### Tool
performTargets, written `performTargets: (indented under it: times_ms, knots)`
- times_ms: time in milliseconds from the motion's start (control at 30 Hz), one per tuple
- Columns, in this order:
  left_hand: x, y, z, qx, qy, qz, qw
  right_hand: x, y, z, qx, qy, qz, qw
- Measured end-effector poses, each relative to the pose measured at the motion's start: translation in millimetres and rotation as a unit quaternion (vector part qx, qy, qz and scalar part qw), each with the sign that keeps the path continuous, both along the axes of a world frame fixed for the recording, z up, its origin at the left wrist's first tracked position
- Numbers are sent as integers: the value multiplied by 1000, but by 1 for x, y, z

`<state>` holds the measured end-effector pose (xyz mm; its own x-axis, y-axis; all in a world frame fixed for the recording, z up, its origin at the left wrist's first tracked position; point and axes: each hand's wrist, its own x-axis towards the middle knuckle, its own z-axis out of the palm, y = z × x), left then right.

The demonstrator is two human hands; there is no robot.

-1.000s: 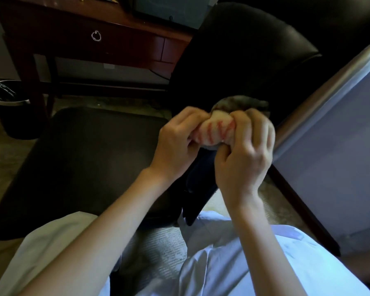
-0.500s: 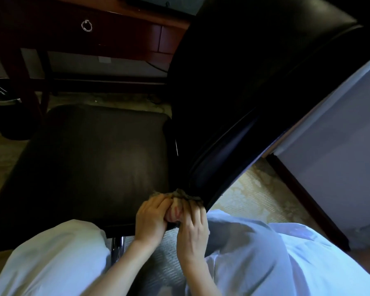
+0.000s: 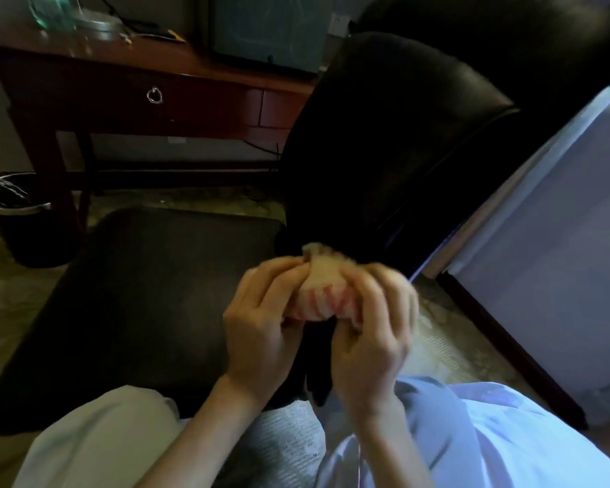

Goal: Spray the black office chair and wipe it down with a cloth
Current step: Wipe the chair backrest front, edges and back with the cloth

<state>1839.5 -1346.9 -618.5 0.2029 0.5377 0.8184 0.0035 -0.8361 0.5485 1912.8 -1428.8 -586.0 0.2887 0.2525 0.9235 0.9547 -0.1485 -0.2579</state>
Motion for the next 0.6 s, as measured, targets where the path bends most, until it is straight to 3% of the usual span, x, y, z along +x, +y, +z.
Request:
performTargets:
  times_ms: [133,233,400,600]
  knots:
    - [27,13,94,86,-22,2,996,23,2,96,54,-68,-37,996]
    - [44,25,124,100,-3,-22,995,30,4,117,26,-66,-85,994]
    - [43,17,71,21,9,-77,997,24,12,68,-25,-65,-101,993]
    - [19,11,-18,-3,93,3,996,13,-1,-43,-102,15,-53,993]
